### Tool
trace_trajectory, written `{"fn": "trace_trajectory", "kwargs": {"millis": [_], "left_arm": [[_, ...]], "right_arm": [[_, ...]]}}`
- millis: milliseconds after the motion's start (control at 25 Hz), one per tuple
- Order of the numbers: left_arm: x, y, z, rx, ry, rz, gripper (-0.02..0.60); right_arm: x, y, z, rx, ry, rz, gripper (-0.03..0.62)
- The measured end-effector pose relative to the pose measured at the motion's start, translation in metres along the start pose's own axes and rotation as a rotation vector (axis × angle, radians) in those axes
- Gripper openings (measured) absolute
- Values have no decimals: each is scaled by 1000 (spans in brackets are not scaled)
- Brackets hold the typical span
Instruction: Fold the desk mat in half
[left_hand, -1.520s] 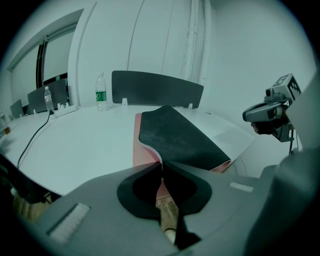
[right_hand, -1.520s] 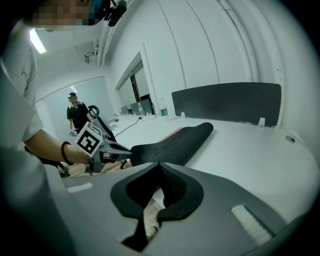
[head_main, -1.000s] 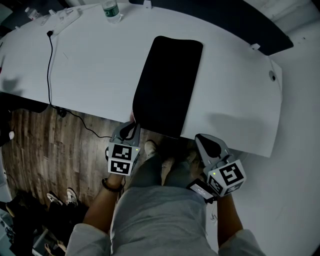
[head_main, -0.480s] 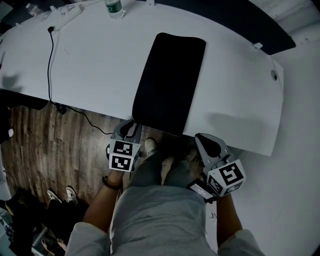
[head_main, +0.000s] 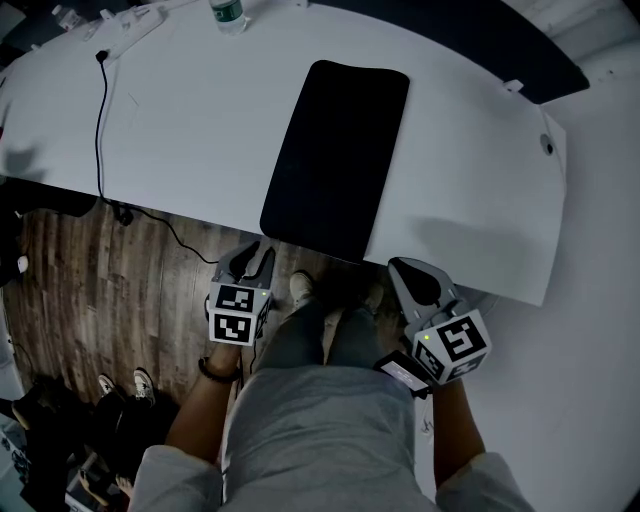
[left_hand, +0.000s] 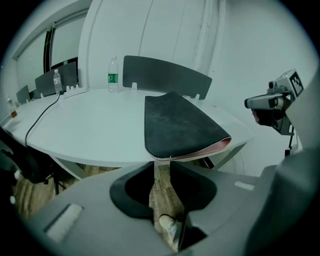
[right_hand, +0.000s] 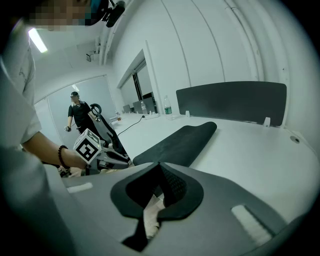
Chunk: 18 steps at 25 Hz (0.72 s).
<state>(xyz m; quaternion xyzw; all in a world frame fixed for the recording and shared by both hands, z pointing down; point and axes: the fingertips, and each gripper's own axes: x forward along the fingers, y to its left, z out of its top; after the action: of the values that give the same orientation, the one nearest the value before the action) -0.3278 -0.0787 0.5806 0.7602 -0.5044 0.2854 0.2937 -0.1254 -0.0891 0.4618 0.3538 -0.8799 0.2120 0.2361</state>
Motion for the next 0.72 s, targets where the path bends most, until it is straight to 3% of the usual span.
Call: {"fn": "trace_trajectory", "kwargs": {"millis": [280, 400, 560, 720], "left_arm": [[-18, -13, 27, -17, -67, 13, 108], [-28, -25, 43, -10, -100, 17, 90], [-44, -45, 67, -17, -148, 15, 20], [-61, -69, 85, -10, -181, -4, 18]], "right_arm": [[-11, -13, 8, -35, -12, 4, 6], [-20, -16, 15, -56, -23, 18, 6], [-32, -17, 22, -84, -26, 43, 6], [-42, -17, 28, -111, -35, 69, 6]]}}
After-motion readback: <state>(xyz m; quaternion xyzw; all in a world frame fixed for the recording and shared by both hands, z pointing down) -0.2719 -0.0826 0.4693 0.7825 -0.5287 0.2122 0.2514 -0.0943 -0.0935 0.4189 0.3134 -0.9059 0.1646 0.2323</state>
